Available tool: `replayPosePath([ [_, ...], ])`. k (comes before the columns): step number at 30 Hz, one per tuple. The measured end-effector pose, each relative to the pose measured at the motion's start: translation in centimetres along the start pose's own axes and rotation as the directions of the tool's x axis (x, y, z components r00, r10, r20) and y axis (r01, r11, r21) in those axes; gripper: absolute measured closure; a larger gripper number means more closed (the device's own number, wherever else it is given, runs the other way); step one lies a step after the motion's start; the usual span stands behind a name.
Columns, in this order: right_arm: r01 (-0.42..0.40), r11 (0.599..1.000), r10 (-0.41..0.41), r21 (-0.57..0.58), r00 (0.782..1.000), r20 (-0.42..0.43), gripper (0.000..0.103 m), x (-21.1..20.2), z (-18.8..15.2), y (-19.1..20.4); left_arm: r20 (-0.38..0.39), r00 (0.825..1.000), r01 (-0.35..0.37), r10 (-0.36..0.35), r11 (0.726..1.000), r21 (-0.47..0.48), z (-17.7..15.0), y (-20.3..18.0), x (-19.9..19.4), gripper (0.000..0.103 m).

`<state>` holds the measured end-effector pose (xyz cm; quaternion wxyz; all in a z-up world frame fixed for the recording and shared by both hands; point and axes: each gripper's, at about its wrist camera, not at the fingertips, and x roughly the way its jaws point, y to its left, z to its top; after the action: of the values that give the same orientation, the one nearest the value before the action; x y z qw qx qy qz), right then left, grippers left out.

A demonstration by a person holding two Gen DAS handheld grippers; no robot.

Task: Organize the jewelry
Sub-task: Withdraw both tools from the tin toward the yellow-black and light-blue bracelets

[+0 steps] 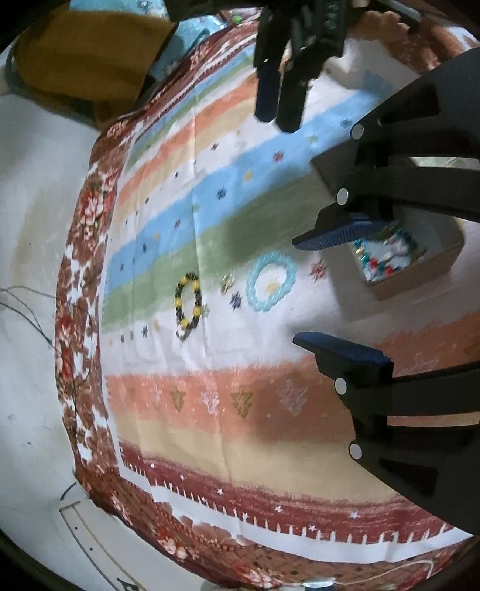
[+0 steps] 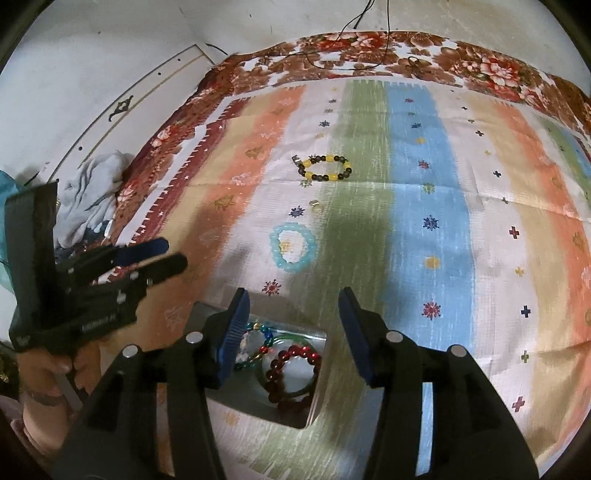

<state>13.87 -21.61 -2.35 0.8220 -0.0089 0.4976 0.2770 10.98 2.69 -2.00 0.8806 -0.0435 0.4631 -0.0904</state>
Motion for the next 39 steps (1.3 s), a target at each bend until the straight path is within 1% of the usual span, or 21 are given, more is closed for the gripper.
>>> replayPosePath([
  [3,0.013,1.0,-0.013,-0.014,1.0,-0.01,0.047,1.0,0.6,0.2,-0.01,1.0,-0.017,0.017,1.0,-0.007,1.0,0.7,0.9,0.057],
  [6,-0.007,0.999,0.005,-0.043,1.0,-0.028,0.047,2.2,1.4,0.6,-0.018,1.0,-0.026,0.025,0.999,-0.019,1.6,1.3,1.6,0.057],
  [10,0.003,0.999,-0.006,-0.054,0.999,-0.045,0.046,3.4,2.1,0.6,-0.026,0.999,-0.035,0.035,0.999,-0.017,2.5,1.7,2.5,0.057],
  [13,-0.001,0.998,-0.002,-0.064,0.999,-0.05,0.042,3.9,2.6,0.7,-0.034,0.999,-0.038,0.037,0.999,-0.024,3.4,2.1,3.3,0.057],
  [16,0.006,0.997,-0.011,-0.077,0.998,-0.055,0.041,4.6,3.1,0.7,-0.039,0.999,-0.039,0.038,0.999,-0.034,4.3,2.5,4.0,0.057],
  [19,0.01,0.998,-0.014,-0.063,0.998,-0.062,0.041,5.4,3.8,0.1,-0.042,0.998,-0.046,0.045,0.998,-0.035,5.1,2.8,4.8,0.052],
  [22,0.01,0.999,-0.012,-0.033,0.997,-0.073,0.04,6.3,4.6,-0.8,-0.052,0.998,-0.048,0.046,0.998,-0.037,5.8,3.2,5.8,0.052],
  [25,0.004,1.0,-0.005,-0.007,0.997,-0.082,0.037,7.0,5.3,-1.5,-0.061,0.997,-0.049,0.046,0.998,-0.044,6.5,3.5,6.6,0.052],
  [29,-0.001,1.0,0.003,0.015,0.996,-0.093,0.036,8.0,6.2,-2.1,-0.07,0.996,-0.05,0.046,0.997,-0.052,7.5,3.9,7.6,0.052],
  [35,-0.02,1.0,0.022,0.018,0.994,-0.103,0.034,8.9,7.2,-2.0,-0.079,0.996,-0.053,0.048,0.996,-0.066,8.8,4.7,9.3,0.052],
  [39,-0.013,1.0,0.014,0.003,0.993,-0.121,0.034,10.1,7.9,-1.7,-0.092,0.994,-0.059,0.052,0.995,-0.081,9.7,5.3,10.6,0.052],
])
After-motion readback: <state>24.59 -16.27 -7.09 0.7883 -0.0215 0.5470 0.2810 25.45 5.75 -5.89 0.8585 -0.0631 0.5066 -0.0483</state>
